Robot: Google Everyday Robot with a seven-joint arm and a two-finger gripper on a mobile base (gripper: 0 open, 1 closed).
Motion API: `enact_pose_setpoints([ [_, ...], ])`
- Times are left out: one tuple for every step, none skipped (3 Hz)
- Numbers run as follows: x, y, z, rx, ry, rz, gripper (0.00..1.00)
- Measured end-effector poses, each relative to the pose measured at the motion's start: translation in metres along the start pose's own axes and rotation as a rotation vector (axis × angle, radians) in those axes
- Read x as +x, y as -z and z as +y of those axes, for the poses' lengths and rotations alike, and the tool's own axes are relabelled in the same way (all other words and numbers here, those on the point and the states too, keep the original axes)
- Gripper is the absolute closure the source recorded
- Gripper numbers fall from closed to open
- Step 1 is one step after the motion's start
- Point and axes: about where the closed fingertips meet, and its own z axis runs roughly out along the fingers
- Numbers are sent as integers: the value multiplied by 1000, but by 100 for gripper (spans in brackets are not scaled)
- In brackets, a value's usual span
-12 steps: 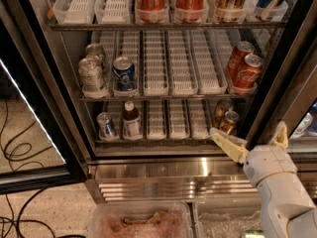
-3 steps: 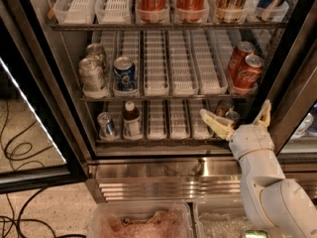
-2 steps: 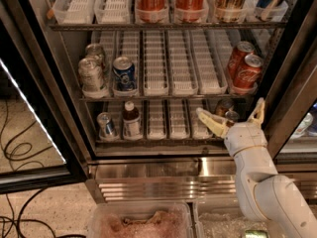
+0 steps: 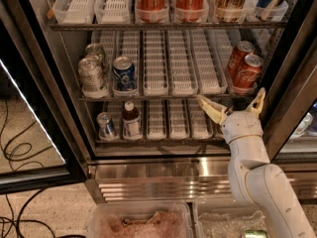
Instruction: Pick coke can from middle shelf of fridge
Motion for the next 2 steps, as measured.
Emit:
enact_pose_setpoints([
  [0, 0, 0, 0, 0, 0, 0],
  [0, 0, 0, 0, 0, 0, 23],
])
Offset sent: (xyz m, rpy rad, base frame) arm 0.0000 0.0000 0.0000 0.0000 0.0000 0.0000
